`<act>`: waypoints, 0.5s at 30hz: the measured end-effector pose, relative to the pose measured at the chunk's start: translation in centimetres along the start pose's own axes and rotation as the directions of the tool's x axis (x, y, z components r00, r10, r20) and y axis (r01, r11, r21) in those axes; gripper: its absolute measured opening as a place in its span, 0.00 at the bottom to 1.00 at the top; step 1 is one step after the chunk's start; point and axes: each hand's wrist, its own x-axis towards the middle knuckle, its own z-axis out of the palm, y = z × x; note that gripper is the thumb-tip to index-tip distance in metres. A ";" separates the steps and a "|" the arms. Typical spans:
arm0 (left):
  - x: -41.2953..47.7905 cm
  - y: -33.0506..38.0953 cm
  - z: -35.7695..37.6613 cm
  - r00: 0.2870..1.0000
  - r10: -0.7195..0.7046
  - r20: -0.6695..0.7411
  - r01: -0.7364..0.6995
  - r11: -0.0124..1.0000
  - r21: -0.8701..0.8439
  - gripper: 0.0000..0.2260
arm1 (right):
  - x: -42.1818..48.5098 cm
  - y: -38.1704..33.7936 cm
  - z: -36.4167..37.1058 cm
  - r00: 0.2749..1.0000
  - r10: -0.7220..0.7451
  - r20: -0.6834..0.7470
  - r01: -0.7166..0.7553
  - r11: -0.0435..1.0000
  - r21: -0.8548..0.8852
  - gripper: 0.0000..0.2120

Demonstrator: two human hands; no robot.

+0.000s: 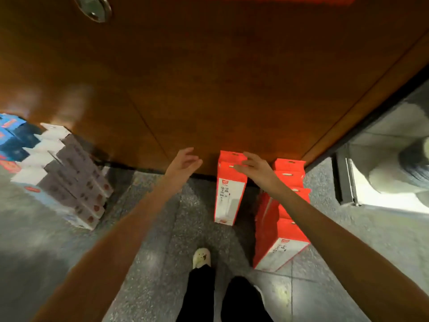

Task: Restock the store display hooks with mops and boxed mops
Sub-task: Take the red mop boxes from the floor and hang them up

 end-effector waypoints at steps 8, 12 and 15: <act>8.5 -10.4 3.7 0.965 -0.152 0.215 0.124 0.983 0.136 0.27 | 8.0 11.3 2.0 0.978 0.208 -0.031 -0.205 0.976 0.067 0.45; 13.2 -17.8 6.6 0.963 -0.167 0.214 0.135 0.979 0.155 0.28 | 13.1 17.0 2.8 0.964 0.228 -0.136 -0.220 0.973 0.070 0.33; 17.3 -22.8 9.5 0.968 -0.149 0.201 0.119 0.981 0.152 0.30 | 17.9 23.4 2.6 0.962 0.199 -0.188 -0.185 0.979 0.089 0.36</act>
